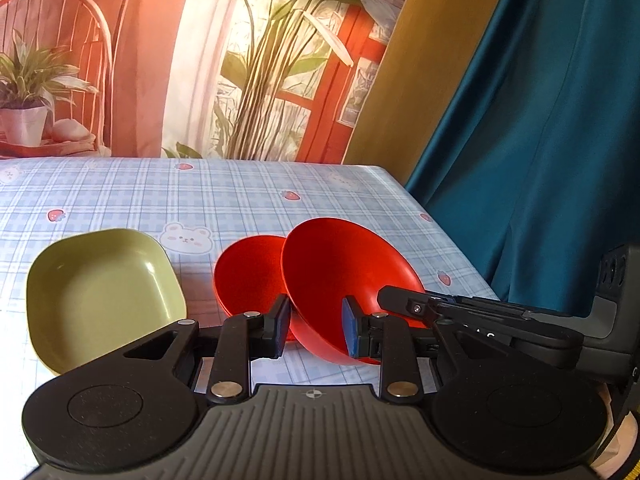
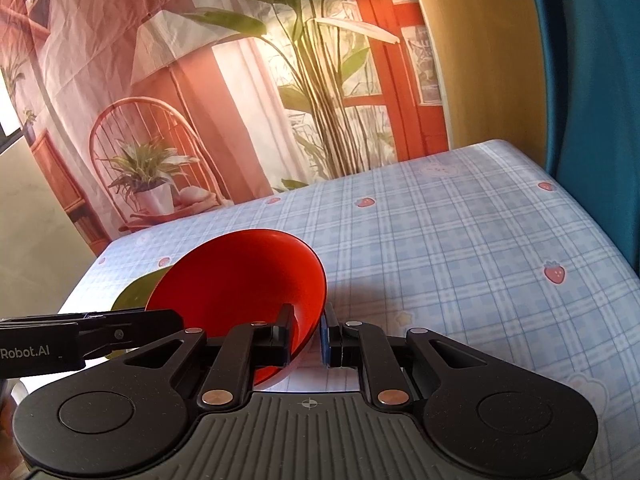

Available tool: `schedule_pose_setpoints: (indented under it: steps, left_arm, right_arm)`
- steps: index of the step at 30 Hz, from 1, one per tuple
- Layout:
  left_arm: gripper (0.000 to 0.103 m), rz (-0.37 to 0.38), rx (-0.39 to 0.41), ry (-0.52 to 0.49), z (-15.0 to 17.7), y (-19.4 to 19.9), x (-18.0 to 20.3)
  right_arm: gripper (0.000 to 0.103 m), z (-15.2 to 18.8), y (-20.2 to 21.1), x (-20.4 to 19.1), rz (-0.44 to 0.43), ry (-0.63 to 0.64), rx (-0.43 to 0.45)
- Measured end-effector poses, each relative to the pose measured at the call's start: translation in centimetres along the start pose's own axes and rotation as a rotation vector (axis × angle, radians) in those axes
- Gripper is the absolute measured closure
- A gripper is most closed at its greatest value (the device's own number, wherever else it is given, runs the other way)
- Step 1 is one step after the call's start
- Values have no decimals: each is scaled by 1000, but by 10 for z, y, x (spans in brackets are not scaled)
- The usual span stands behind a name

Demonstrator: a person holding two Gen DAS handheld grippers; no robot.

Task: Organize plates and bowls
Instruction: 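Grasp the third red bowl rim with the left gripper and lift it, then lower the red bowl into the nested red bowls with the left gripper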

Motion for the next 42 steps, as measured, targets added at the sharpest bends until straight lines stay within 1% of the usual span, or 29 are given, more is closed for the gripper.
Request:
schedule_pose_setpoints:
  steps: [4, 10, 14, 19, 25, 33, 42]
  left_arm:
    - [73, -15, 2, 6, -11, -11, -10]
    - [73, -28, -20, 20, -21, -29, -29]
    - [73, -45, -35, 25, -20, -36, -37]
    - [73, -60, -62, 20, -14, -46, -43]
    - [73, -77, -86, -12, -8, -55, -42]
    - [73, -97, -94, -43, -6, -57, -41]
    - [72, -105, -113, -30, -4, -59, -45]
  right_arm:
    - [90, -12, -17, -4, -7, 18, -2]
    - [90, -28, -44, -12, -2, 68, -18]
    - [90, -31, -59, -17, -1, 92, -40]
    - [90, -26, -71, -17, 5, 105, -60]
    - [90, -18, -76, -16, 26, 147, -65]
    - [90, -14, -78, -13, 32, 152, -64]
    - [87, -12, -76, -13, 39, 165, -61]
Point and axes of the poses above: each gripper's, at about its wrist camera, not at the fingertips, and y roughly against the way its jaws point, x to its right, z to its underside, the point moved 7 cm from there along -y, roughly the way its jaws point, and after that the axes turned 4 degrees about y, right-handed, at the moved point
